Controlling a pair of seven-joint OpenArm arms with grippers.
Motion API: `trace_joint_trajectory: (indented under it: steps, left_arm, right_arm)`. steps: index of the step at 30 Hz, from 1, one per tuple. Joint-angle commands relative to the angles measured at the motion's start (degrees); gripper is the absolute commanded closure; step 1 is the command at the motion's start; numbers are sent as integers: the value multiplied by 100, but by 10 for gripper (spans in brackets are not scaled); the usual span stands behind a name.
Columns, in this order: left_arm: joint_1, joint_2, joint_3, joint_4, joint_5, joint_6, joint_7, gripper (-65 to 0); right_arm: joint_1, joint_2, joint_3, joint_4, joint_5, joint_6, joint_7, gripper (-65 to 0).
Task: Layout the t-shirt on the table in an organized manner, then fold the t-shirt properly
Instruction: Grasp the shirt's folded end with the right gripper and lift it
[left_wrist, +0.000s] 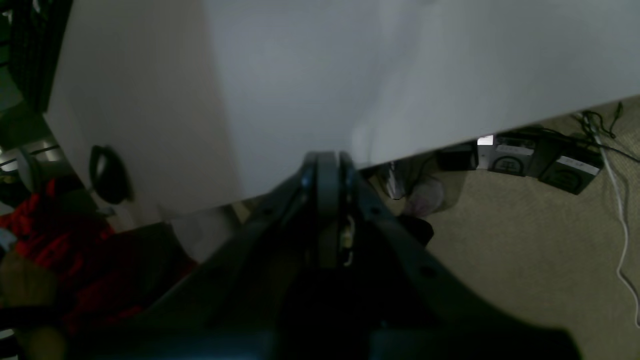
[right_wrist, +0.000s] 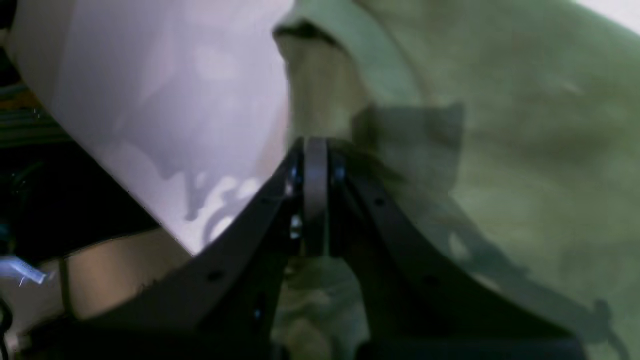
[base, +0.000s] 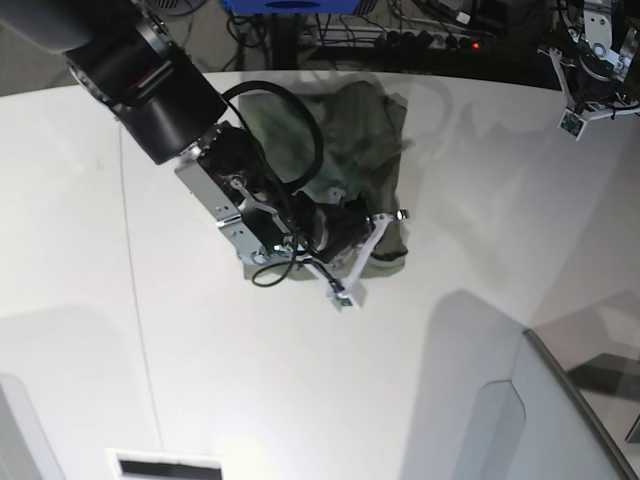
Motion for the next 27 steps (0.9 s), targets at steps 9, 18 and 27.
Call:
trace_joint_trajectory:
  steps: [9,18,27]
  left_arm:
    - [1,-116,-63,60,-22,51,-49,0]
    - [-429,-116,-10,60,-13,51,-49,0]
    - [-377,-389,-71,-617,-22,51,-691,0]
  right_arm:
    - [-853,1052,-232,3029,54,-1247,-1086,-2]
    - [-1099,920,-2104,3293,-1528,-2100,-1297,-99]
    - [-1011,805,-2473,2923,-1607,-2531,-910,-332]
